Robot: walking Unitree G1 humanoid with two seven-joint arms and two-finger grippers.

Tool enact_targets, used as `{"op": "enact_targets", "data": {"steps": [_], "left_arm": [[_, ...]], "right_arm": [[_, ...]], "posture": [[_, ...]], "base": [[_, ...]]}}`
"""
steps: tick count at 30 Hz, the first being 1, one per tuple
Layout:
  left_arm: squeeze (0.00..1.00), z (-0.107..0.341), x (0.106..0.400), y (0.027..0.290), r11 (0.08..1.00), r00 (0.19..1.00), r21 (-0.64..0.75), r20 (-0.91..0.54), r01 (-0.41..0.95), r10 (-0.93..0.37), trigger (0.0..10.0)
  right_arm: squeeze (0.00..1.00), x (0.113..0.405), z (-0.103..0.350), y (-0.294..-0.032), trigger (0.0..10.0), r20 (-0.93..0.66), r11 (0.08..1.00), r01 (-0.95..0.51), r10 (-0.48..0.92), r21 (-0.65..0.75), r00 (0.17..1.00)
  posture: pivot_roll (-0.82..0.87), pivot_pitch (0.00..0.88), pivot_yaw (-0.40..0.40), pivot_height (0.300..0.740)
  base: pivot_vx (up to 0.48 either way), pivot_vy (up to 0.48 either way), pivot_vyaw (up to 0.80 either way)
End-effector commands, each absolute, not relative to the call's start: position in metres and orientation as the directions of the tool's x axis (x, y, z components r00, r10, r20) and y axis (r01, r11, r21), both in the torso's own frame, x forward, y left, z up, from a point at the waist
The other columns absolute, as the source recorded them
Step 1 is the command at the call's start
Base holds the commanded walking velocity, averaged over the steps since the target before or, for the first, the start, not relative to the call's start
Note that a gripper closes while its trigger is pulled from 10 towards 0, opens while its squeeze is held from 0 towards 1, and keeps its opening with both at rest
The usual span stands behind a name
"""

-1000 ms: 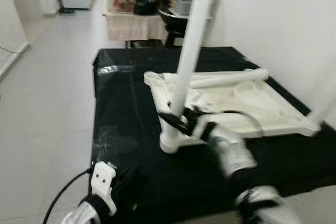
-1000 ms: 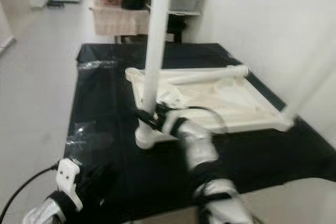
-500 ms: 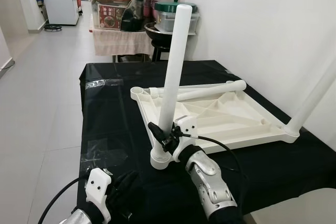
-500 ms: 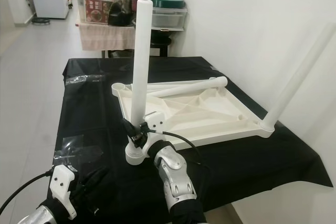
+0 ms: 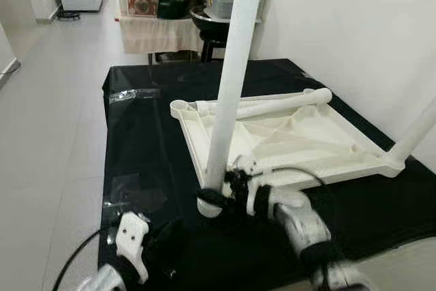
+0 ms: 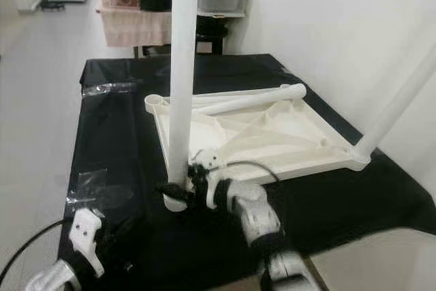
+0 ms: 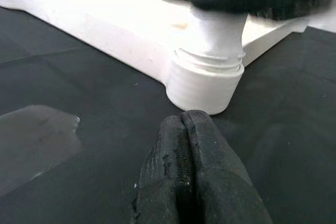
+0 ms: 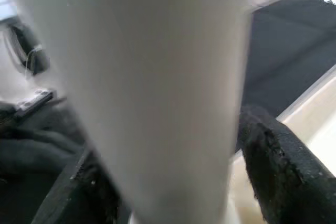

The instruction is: Building children table

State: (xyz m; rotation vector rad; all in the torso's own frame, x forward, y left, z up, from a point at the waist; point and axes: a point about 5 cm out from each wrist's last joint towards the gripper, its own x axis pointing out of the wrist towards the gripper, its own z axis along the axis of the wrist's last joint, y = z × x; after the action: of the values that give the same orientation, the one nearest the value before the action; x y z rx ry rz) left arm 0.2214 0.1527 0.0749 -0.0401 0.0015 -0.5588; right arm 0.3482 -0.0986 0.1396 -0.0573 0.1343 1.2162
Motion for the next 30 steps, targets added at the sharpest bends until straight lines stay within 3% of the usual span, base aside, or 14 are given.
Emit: {"op": "enact_targets", "data": {"steps": [1,5,6,7,8,15,20,21,23,24,25,27,28,30], "left_arm": [[0.0,0.07,0.219,0.152,0.844,0.845,-0.039,-0.01,0.534,-0.535,10.0],[0.0,0.07,0.219,0.151,0.844,0.845,-0.039,-0.009,0.535,-0.535,10.0],[0.0,0.07,0.22,0.15,0.844,0.845,-0.039,-0.008,0.535,-0.535,10.0],[0.0,0.07,0.22,0.15,0.844,0.845,-0.039,-0.008,0.535,-0.535,10.0],[0.0,0.07,0.22,0.149,0.844,0.844,-0.039,-0.008,0.535,-0.536,10.0],[0.0,0.069,0.221,0.147,0.842,0.843,-0.041,-0.005,0.538,-0.538,10.0],[0.0,0.069,0.222,0.145,0.842,0.843,-0.045,-0.001,0.538,-0.539,10.0],[0.0,0.069,0.221,0.144,0.842,0.843,-0.047,0.002,0.537,-0.538,10.0],[0.0,0.069,0.219,0.143,0.843,0.844,-0.052,0.005,0.536,-0.537,10.0],[0.0,0.069,0.219,0.143,0.843,0.844,-0.052,0.005,0.536,-0.537,10.0],[0.0,0.069,0.217,0.143,0.843,0.844,-0.054,0.006,0.536,-0.536,10.0],[0.0,0.069,0.217,0.143,0.843,0.844,-0.054,0.006,0.536,-0.536,10.0],[0.0,0.07,0.216,0.144,0.843,0.845,-0.058,0.007,0.534,-0.535,10.0],[0.0,0.07,0.215,0.146,0.843,0.845,-0.064,0.004,0.535,-0.536,10.0]], "right_arm": [[0.0,0.352,0.141,-0.103,10.0,-0.119,0.346,-0.937,0.934,0.055,0.338],[0.0,0.356,0.148,-0.103,10.0,-0.115,0.328,-0.942,0.941,0.071,0.319],[0.0,0.357,0.15,-0.103,7.6,-0.12,0.312,-0.947,0.946,0.079,0.302],[0.0,0.357,0.15,-0.103,7.6,-0.12,0.312,-0.947,0.946,0.079,0.302],[0.0,0.357,0.154,-0.104,0.0,-0.115,0.28,-0.955,0.956,0.096,0.269],[0.0,0.358,0.155,-0.113,0.0,-0.101,0.225,-0.966,0.972,0.126,0.213],[0.0,0.353,0.145,-0.116,0.0,-0.077,0.232,-0.965,0.972,0.126,0.224],[0.0,0.35,0.138,-0.116,0.0,-0.085,0.265,-0.958,0.963,0.111,0.256],[0.0,0.342,0.115,-0.109,0.0,-0.124,0.421,-0.902,0.904,0.091,0.41],[0.0,0.342,0.115,-0.109,0.0,-0.124,0.421,-0.902,0.904,0.091,0.41],[0.0,0.341,0.102,-0.1,0.0,-0.119,0.609,-0.789,0.791,0.079,0.6],[0.0,0.341,0.102,-0.1,0.0,-0.119,0.609,-0.789,0.791,0.079,0.6],[0.0,0.326,0.078,-0.086,0.0,-0.117,0.794,-0.567,0.598,0.218,0.793],[0.0,0.286,0.054,-0.045,0.0,-0.151,0.771,-0.58,0.627,0.263,0.764]], "posture": [[0.17,0.0,-0.13,0.74],[0.17,0.0,-0.133,0.74],[0.18,0.0,-0.137,0.74],[0.18,0.0,-0.137,0.74],[0.18,0.0,-0.14,0.74],[0.17,0.0,-0.134,0.74],[0.15,0.0,-0.13,0.74],[0.14,0.0,-0.127,0.74],[0.13,0.0,-0.13,0.74],[0.13,0.0,-0.13,0.74],[0.12,0.0,-0.128,0.74],[0.12,0.0,-0.128,0.74],[0.11,0.0,-0.113,0.74],[0.08,0.0,-0.075,0.74]], "base": [[0.0,0.0,0.0],[0.0,0.0,0.0],[0.0,0.0,0.0],[0.0,0.0,0.0],[0.0,0.0,0.0],[0.0,0.0,0.0],[0.0,0.0,0.0],[0.0,0.0,0.0],[0.0,0.0,0.0],[0.0,0.0,0.0],[0.0,0.0,0.0],[0.0,0.0,0.0],[0.0,0.0,0.0],[0.0,0.0,0.0]]}}
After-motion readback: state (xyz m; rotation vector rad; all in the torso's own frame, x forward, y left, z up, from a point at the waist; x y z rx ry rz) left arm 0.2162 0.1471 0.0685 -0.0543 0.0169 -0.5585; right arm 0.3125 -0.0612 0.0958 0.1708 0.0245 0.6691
